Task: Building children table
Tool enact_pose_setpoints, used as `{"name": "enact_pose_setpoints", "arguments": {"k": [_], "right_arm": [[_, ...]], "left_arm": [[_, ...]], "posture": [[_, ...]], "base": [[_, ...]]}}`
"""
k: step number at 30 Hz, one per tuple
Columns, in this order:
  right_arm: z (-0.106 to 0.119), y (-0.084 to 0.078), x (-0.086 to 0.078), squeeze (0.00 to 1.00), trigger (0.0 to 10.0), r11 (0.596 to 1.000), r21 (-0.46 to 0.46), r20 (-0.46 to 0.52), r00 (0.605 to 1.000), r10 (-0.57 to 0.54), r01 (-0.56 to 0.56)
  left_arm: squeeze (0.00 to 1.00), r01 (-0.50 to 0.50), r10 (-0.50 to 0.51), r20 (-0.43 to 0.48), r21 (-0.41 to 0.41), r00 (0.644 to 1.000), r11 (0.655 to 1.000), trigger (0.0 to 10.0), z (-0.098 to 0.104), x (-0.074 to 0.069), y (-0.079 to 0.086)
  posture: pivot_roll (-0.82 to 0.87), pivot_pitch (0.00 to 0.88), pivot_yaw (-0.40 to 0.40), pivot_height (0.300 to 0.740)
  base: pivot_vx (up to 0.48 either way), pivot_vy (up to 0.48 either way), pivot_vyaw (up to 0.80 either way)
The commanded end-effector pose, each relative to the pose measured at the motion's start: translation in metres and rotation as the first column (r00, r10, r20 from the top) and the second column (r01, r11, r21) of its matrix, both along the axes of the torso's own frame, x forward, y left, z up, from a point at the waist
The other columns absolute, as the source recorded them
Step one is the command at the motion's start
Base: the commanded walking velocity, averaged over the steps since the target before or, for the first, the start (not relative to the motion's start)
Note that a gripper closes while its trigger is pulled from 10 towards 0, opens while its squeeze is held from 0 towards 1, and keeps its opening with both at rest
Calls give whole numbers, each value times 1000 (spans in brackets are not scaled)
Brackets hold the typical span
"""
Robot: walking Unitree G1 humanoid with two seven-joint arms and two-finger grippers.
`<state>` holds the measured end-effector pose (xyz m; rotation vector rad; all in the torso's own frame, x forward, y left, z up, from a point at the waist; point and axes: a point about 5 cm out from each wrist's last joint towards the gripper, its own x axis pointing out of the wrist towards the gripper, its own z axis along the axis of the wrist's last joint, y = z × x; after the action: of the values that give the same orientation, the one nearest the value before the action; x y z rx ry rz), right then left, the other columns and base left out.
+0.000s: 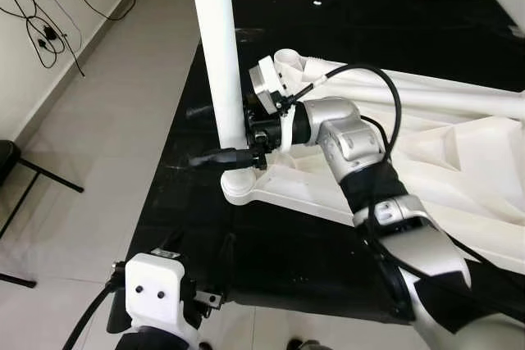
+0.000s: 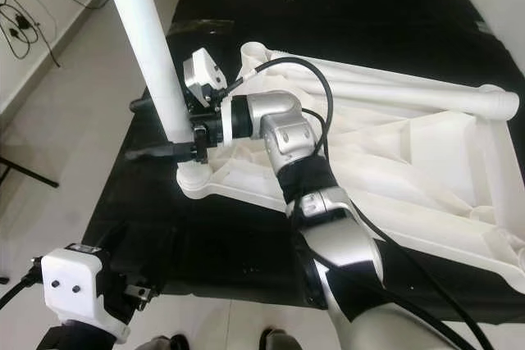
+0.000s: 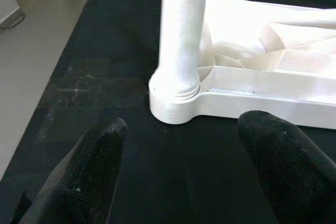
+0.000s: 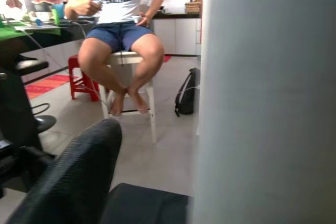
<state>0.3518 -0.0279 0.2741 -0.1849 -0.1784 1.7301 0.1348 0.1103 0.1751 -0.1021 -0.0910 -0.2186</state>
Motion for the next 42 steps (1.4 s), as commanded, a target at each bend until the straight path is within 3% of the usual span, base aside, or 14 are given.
{"name": "enact_pose_setpoints", "arguments": {"k": [1, 2, 3, 12, 16, 20, 22, 24, 26, 34, 35, 37, 38, 42], "right_arm": [[2, 16, -2, 0, 2745, 999, 13, 9, 999, 52, -52], [2, 16, -2, 0, 2745, 999, 13, 9, 999, 52, -52], [2, 15, -2, 0, 0, 998, 12, 6, 998, 62, -62], [-1, 6, 2, 0, 0, 998, 12, -6, 998, 62, -62], [-8, -10, 9, 0, 0, 994, 32, 49, 993, -107, 106], [-23, -23, 14, 0, 0, 915, 47, 4, 916, -400, 400], [-49, -49, 15, 0, 0, 391, 38, -12, 392, -920, 920], [-66, -50, -11, 0, 0, 332, -1, -22, 332, -943, 943], [-82, -34, -46, 0, 0, 407, -53, -99, 401, -911, 912], [-68, 0, -29, 0, 0, 445, 32, -131, 445, -886, 895], [-64, 6, -30, 0, 1725, 438, 32, -135, 438, -889, 899], [-61, 10, -32, 0, 1725, 435, 30, -138, 435, -890, 900], [-58, 14, -34, 0, 10000, 452, 34, -139, 452, -881, 891], [-49, 19, -40, 129, 10000, 521, 46, -151, 522, -840, 852]], "left_arm": [[0, 3, -3, -23, 12, 1000, 1000, 10000, -1, -3, 0], [0, 3, -3, -23, 12, 1000, 1000, 10000, -1, -3, 0], [0, 3, -3, -25, 12, 1000, 1000, 10000, -2, -4, 0], [0, 4, -4, -31, 11, 1000, 1000, 10000, -2, -5, 0], [0, 5, -5, -31, 8, 1000, 1000, 10000, -2, -5, 0], [0, 2, -2, -31, 7, 1000, 1000, 10000, -2, -5, 1], [0, -2, 2, -30, 9, 1000, 1000, 10000, -2, -5, 3], [0, -4, 4, -30, 11, 1000, 1000, 10000, -2, -5, 4], [0, -3, 3, -28, 15, 1000, 1000, 10000, -2, -4, 6], [0, 1, -1, -19, 19, 1000, 1000, 10000, -6, 5, 5], [0, -1, 1, -16, 18, 1000, 1000, 10000, -6, 6, 5], [0, -5, 5, -14, 16, 1000, 1000, 10000, -6, 7, 5], [0, -9, 9, -11, 15, 1000, 1000, 10000, -6, 7, 5], [0, -12, 12, -9, 12, 1000, 1000, 10000, -6, 7, 5]], "posture": [[176, 239, -16, 740], [176, 239, -16, 740], [176, 241, -15, 740], [167, 244, -9, 740], [147, 241, -17, 740], [139, 241, -32, 740], [131, 242, -33, 740], [131, 240, -28, 740], [132, 234, -19, 740], [129, 169, -11, 740], [128, 173, -16, 740], [126, 171, -21, 740], [123, 170, -24, 740], [112, 170, -26, 740]], "base": [[0, 0, 0], [0, 0, 0], [0, 0, 0], [0, 0, 0], [0, 0, 0], [0, 0, 0], [0, 0, 0], [0, 0, 0], [0, 0, 0], [0, 0, 0], [0, 0, 0], [0, 0, 0], [0, 0, 0], [0, 0, 0]]}}
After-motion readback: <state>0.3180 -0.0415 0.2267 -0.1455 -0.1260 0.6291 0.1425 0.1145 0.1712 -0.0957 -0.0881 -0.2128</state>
